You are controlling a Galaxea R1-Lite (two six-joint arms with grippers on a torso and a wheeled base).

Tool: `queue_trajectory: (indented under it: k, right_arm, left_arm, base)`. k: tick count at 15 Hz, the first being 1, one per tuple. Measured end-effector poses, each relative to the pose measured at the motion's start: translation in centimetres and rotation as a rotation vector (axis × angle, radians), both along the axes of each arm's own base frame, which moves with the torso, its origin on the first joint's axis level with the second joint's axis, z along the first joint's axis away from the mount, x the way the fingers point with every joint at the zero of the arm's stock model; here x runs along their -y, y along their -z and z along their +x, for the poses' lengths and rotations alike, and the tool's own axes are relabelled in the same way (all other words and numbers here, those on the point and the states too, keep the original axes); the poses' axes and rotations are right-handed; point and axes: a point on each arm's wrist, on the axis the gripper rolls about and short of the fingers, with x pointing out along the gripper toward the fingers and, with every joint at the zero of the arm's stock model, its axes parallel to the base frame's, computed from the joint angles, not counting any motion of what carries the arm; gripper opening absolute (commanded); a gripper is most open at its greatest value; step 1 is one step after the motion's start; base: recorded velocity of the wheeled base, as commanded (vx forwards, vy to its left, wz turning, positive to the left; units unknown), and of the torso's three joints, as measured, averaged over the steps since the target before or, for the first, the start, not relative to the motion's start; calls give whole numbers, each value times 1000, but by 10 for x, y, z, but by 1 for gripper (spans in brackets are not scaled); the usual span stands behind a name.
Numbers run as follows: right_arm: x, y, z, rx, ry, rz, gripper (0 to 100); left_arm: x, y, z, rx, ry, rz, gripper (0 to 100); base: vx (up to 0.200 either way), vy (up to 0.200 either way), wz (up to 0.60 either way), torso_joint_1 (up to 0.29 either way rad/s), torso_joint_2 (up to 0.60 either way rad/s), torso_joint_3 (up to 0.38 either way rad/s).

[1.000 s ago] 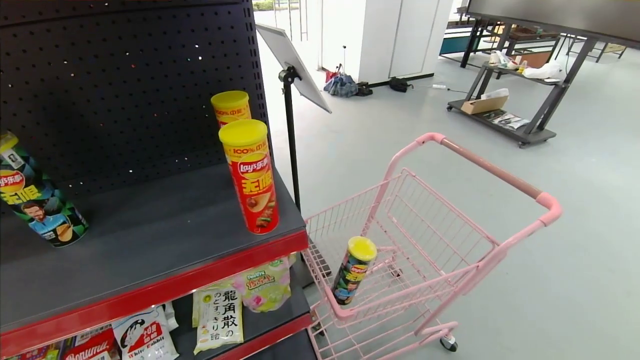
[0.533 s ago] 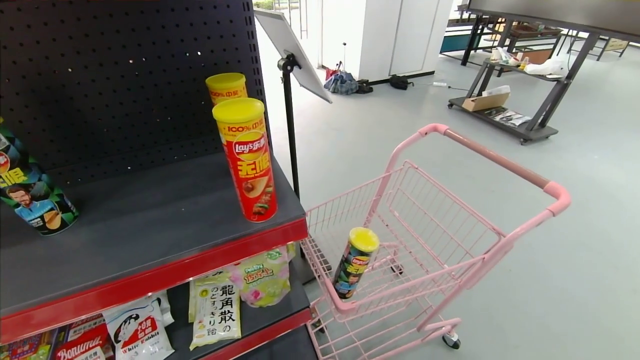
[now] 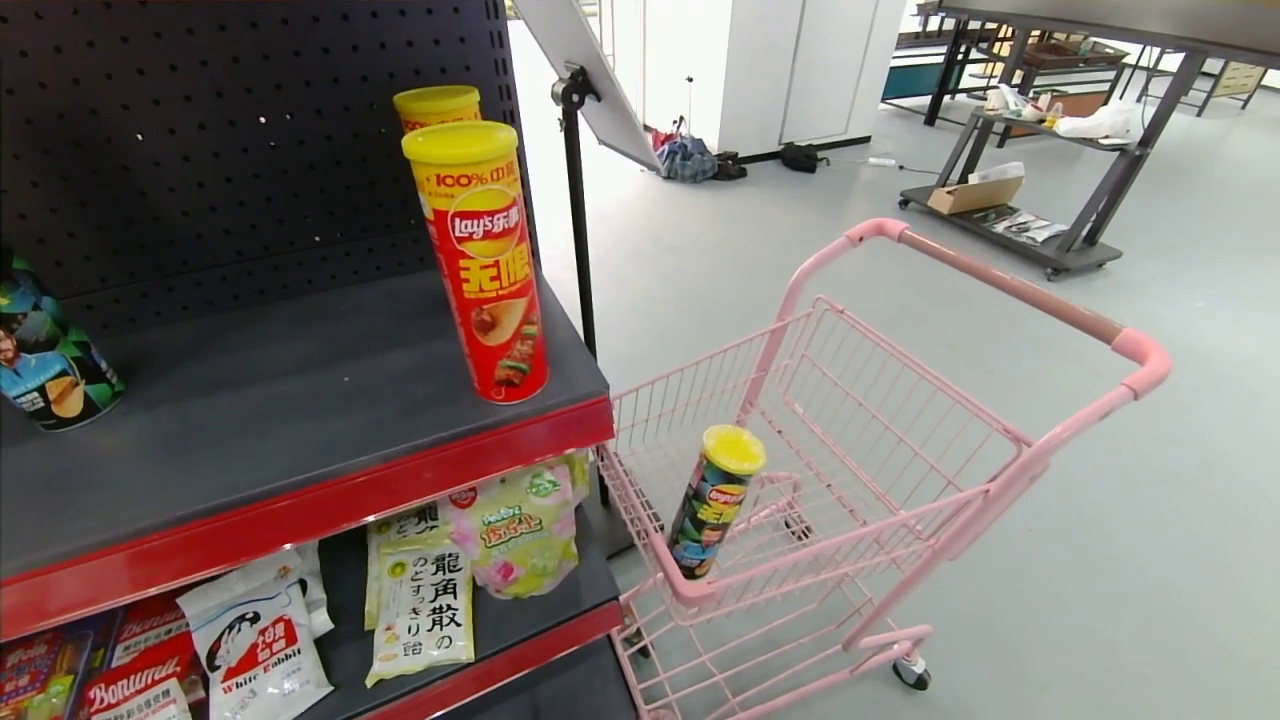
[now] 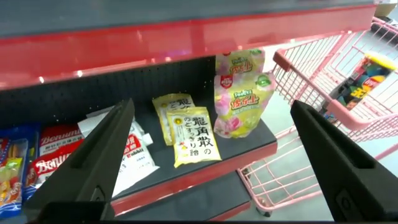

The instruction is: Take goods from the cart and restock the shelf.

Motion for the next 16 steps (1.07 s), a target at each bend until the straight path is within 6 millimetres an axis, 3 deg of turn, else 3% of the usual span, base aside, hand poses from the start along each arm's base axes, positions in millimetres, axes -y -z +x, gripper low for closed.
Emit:
queue_trajectory:
  k: [6,9,12,14,16]
  right_arm:
    - [0,0,0,-1,0,-1,100]
    - [0,0,0,0,-1,-7,100]
    - [0,-2,0,14,-6,-42,100]
    - [0,-25,-4,70,-28,-43,100]
    - [-1,-62,-3,89,-64,-25,100]
  left_arm:
    - [0,0,0,-1,23,21,100]
    - [4,-3,4,120,178,124,100]
    - [1,6,6,60,50,132,100]
    - [0,10,6,29,-22,95,100]
    - [0,10,6,28,-22,92,100]
  base:
    - [0,0,0,-159,522,361]
    - [0,0,0,-35,137,102]
    - [0,0,0,0,0,0]
    - [0,0,0,0,0,0]
    - [0,0,0,0,0,0]
